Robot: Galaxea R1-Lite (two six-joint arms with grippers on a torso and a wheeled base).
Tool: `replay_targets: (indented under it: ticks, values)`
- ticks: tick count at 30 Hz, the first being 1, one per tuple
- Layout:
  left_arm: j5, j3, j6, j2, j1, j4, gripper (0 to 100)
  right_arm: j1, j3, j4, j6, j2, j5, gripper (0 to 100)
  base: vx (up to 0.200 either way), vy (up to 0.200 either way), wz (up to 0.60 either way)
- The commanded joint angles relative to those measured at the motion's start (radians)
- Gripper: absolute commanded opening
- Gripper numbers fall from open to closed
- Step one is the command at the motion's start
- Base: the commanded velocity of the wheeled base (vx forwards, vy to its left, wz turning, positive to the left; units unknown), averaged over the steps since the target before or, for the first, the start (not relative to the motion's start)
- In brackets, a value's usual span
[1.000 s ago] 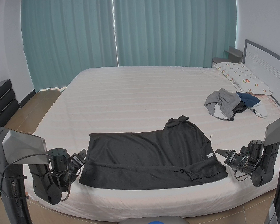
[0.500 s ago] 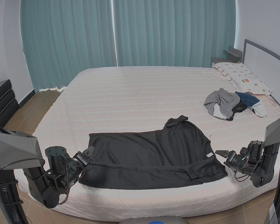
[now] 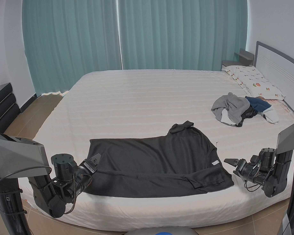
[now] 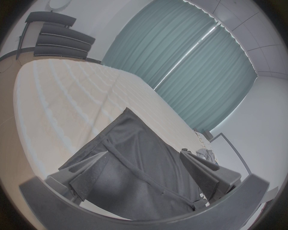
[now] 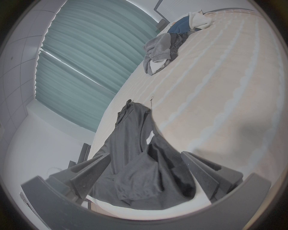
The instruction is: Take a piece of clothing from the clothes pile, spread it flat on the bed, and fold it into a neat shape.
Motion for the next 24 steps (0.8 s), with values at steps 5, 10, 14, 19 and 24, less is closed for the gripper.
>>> replay_targets:
  ticks: [5,10,14,19,24]
  values:
    - [0.0,-0.08,-0.002,0.015,-0.008,0.053,100,0.006,0.004,-0.015,-0.002,0.001,-0.001,100,0.0,0.0,0.0]
    - [-0.003,-0.119,-0.03,0.048,-0.008,0.063,100,0.009,0.008,-0.015,0.001,-0.002,-0.001,100,0.04,0.0,0.0]
    - [-0.009,-0.117,-0.07,0.081,-0.006,0.061,100,0.02,0.018,-0.016,0.0,-0.008,-0.001,100,0.2,0.0,0.0]
    - [-0.011,-0.1,-0.068,0.086,0.029,0.069,100,0.043,0.033,-0.015,0.003,-0.029,0.001,100,0.04,0.0,0.0]
    - [-0.014,-0.116,-0.063,0.081,0.081,0.116,100,0.078,0.039,-0.015,0.009,-0.036,-0.002,100,0.0,0.0,0.0]
